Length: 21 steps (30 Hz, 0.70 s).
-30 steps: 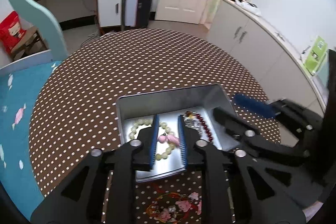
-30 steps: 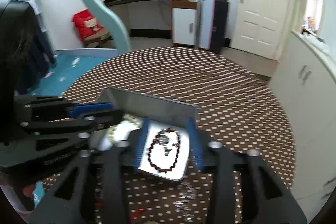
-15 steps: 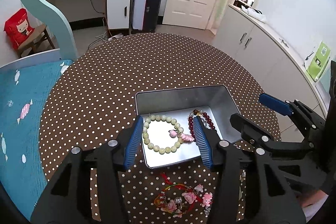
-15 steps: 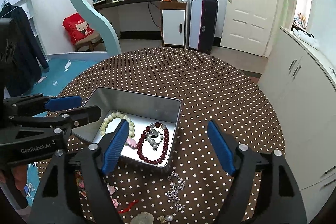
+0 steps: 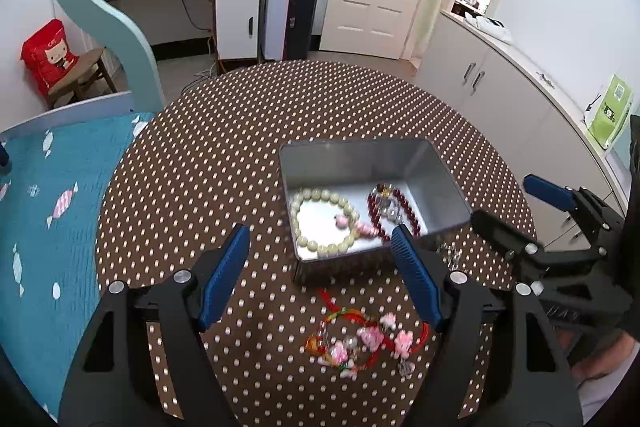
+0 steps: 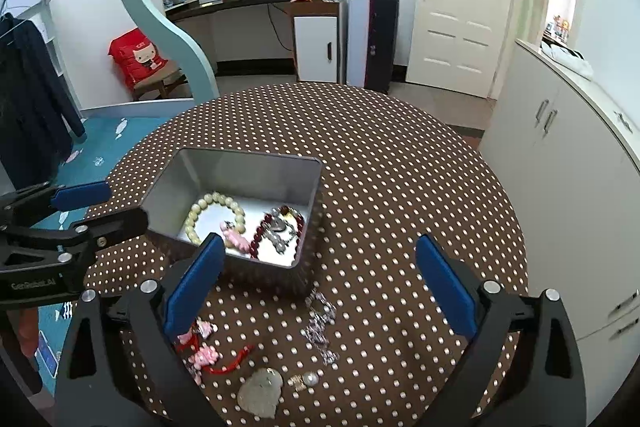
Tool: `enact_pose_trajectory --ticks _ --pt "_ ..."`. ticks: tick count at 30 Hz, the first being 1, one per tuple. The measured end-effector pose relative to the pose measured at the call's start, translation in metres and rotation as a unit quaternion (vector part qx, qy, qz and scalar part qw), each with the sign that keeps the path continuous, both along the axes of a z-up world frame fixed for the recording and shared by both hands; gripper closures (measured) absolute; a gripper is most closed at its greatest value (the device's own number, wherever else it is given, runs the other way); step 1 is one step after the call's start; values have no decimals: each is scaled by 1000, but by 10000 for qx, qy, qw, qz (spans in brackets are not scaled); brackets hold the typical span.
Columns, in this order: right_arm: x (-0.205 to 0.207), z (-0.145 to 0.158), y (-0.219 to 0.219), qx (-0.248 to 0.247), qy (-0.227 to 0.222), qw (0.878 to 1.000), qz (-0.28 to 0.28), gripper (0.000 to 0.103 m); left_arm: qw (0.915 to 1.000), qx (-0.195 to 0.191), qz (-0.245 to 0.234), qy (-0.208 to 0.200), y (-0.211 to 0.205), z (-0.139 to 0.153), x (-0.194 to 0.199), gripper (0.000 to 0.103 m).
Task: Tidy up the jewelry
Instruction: 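Withdraw both grippers from the tray toward the remaining jewelry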
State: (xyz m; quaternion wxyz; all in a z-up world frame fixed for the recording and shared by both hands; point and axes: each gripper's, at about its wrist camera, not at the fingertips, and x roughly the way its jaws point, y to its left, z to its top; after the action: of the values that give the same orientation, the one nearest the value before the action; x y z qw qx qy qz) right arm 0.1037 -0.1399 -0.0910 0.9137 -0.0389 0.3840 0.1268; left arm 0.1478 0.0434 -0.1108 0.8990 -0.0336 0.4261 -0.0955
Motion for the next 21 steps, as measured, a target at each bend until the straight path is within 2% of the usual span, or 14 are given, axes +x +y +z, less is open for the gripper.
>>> enact_pose_trajectory --ticks 7,16,21 --pt "-12 -12 -14 -35 209 9996 -195 7 9998 12 87 185 11 -12 -18 14" --pt "-17 -40 -29 -29 675 9968 -425 7 9978 65 51 655 13 -44 -25 12" --pt "-19 -60 -36 396 1009 9922 -622 7 9965 16 -3 839 13 -61 -28 12"
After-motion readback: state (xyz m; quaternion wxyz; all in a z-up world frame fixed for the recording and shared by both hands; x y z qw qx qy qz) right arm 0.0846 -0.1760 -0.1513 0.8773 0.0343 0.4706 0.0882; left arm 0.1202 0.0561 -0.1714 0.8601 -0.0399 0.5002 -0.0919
